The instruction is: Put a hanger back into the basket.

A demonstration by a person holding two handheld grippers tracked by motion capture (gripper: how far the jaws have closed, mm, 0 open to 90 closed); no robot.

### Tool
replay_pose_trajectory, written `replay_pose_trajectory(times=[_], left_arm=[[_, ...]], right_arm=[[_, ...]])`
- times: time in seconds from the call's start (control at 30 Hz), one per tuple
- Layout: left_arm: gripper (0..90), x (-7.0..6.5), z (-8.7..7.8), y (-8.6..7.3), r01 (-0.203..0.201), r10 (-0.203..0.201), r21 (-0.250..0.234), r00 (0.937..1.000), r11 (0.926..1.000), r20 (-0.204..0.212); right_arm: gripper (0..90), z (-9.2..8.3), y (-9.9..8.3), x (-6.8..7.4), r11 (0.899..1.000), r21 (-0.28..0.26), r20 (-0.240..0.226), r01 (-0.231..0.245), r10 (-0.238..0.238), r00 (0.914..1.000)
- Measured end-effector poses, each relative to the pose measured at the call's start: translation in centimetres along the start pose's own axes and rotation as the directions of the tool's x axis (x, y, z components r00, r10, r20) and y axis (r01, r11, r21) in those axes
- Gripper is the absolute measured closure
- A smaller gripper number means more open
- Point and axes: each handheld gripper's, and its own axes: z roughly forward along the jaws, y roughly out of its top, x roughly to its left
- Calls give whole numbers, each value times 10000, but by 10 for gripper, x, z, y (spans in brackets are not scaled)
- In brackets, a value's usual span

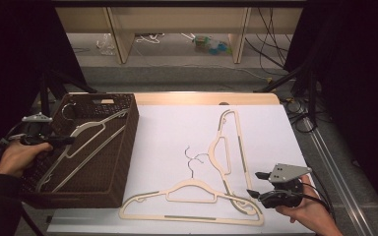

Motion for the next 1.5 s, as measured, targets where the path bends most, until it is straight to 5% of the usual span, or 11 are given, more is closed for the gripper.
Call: replay_pose_trajectory(times=[0.2,0.4,0.53,0.6,0.63,0.77,0.9,0.93,1.17,1.33,1.5], left_arm=[[834,5,2,-5,168,-166,76,9996,9998,-233],[801,8,8,-6,374,-363,88,9935,9993,-1078],[655,13,8,-8,964,-977,-158,9855,9952,-1389],[611,14,6,-8,878,-873,-35,9847,9961,-1507],[555,12,5,-8,1310,-1360,-413,9775,9905,-1613],[449,6,-7,-5,1037,-1118,-520,9755,9932,-1893],[383,-17,-24,1,635,-861,-1444,9840,9875,-1561],[366,-28,-26,4,761,-1046,-1920,9841,9784,-1432],[309,-100,-42,9,-477,393,-2948,9986,9544,-344],[285,-147,-36,7,-1189,1369,-3106,9899,9431,366],[275,-186,-25,2,-1375,1786,-3108,9780,9405,1078]], right_arm=[[386,2,0,2,9999,102,-98,-44,45,9999],[384,2,-1,1,10000,59,-70,-47,47,10000],[383,2,0,1,10000,52,-90,-45,45,9999],[383,3,0,2,9999,81,-119,-90,91,9999],[382,3,0,2,9999,76,-136,-93,94,9999],[374,5,0,2,10000,40,-143,-80,80,9999],[362,6,0,4,9998,53,-161,-172,173,9997],[357,7,1,4,9999,11,-156,-114,114,9998],[329,16,4,12,9998,165,-267,-132,136,9996],[311,25,6,18,9998,189,-415,-75,82,9991],[293,29,8,22,9999,-30,-223,-165,165,9996]])
